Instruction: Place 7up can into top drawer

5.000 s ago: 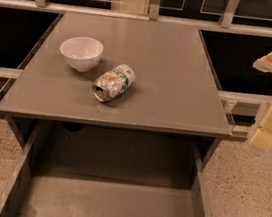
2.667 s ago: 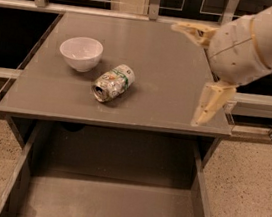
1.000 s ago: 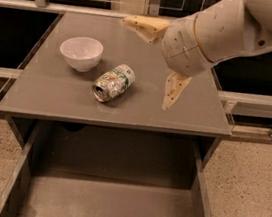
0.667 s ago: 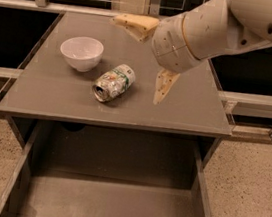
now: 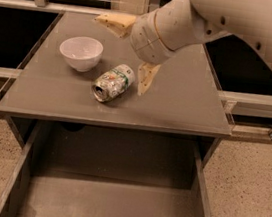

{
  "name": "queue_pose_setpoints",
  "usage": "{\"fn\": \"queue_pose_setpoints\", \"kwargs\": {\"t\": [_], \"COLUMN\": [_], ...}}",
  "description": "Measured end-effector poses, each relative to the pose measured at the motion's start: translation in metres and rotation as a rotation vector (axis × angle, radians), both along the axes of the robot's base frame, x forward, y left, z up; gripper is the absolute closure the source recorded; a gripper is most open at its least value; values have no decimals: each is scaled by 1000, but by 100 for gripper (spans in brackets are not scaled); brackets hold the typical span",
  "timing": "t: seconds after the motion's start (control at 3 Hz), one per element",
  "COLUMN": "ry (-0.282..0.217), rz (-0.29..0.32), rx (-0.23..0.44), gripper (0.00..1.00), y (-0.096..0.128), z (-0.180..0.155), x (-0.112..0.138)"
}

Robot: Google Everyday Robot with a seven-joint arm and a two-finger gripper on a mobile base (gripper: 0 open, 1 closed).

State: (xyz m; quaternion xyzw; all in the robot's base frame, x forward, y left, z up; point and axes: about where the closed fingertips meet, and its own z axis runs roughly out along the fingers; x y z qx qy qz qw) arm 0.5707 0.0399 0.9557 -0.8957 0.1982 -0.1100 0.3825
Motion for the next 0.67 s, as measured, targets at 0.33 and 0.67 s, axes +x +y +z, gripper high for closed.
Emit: {"fn": "queue_pose_setpoints", "kwargs": {"t": [0.33, 0.67], "ry": [49, 75], "rz": [-35, -52], "rx": [-80, -133], "gripper": [0, 0], "y": [18, 29], "z": [-15, -25], "x": [23, 35]}}
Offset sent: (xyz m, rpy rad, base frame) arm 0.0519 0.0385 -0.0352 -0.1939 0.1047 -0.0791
